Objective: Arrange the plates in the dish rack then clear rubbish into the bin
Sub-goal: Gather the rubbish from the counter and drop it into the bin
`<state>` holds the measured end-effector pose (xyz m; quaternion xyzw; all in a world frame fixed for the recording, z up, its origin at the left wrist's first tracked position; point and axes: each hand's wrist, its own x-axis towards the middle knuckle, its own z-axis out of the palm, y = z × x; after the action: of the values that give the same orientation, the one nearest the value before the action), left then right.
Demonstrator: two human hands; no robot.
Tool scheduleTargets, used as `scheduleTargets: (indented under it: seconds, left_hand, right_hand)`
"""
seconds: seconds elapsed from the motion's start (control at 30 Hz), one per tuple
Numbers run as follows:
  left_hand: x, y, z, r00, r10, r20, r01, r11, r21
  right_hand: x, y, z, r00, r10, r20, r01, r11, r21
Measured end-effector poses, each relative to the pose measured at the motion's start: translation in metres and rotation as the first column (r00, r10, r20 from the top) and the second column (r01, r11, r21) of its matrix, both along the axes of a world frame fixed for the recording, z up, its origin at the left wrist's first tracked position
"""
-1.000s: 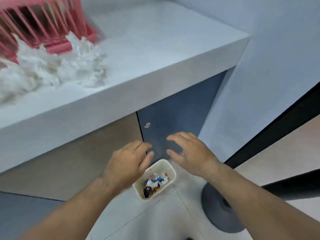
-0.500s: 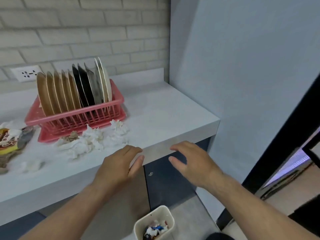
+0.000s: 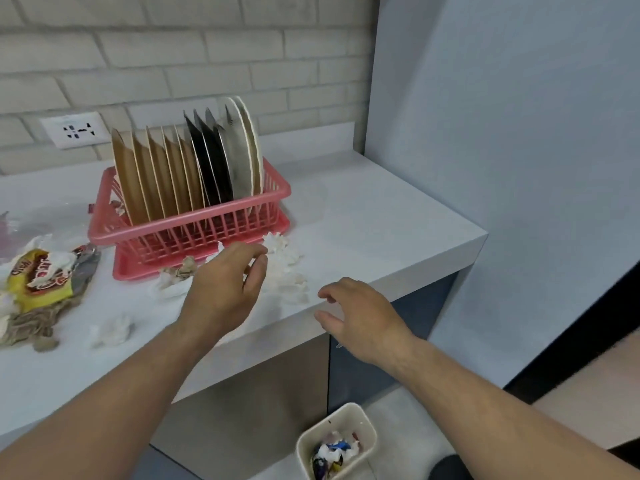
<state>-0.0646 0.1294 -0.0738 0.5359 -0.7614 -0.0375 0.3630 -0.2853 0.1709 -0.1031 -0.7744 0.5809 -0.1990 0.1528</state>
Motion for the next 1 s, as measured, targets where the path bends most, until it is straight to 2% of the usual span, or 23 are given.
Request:
scheduleTargets:
  seconds: [0.2,0.33,0.4,0.6,0.73,0.9,1.0]
  left_hand:
    - [0.035,-0.037,-0.006,0.996,-0.088,-0.001,0.088,0.996,-0.026]
    - [0.052,-0.055,-0.011,0.992,-0.12,0.027,0.121,0.992,-0.026]
    - [0.057,-0.063,-0.013,0.989,-0.141,0.031,0.142,0.99,-0.019]
    - [0.054,-0.079,-0.018,0.985,-0.175,0.002,0.175,0.985,-0.003]
    - [0.042,-0.087,-0.015,0.985,-0.175,0.01,0.175,0.984,0.015]
    - [0.023,-0.088,-0.017,0.988,-0.147,0.038,0.145,0.989,0.038]
    - [0.015,-0.089,-0.016,0.99,-0.13,0.063,0.127,0.991,0.051]
  right_hand:
    - [0.057,-0.05,-0.006,0.988,-0.156,-0.015,0.156,0.987,-0.03]
    - [0.07,-0.073,-0.016,0.969,-0.189,-0.162,0.205,0.975,0.089]
    - [0.07,-0.077,-0.022,0.965,-0.184,-0.185,0.206,0.973,0.105]
    - [0.053,-0.085,-0.02,0.958,-0.278,0.071,0.276,0.96,0.036]
    - [0.036,-0.094,-0.007,0.935,-0.269,0.231,0.244,0.961,0.132]
    - [0.025,-0.107,0.01,0.874,-0.305,0.379,0.25,0.95,0.187]
    - [0.022,-0.116,0.022,0.783,-0.311,0.539,0.245,0.95,0.193]
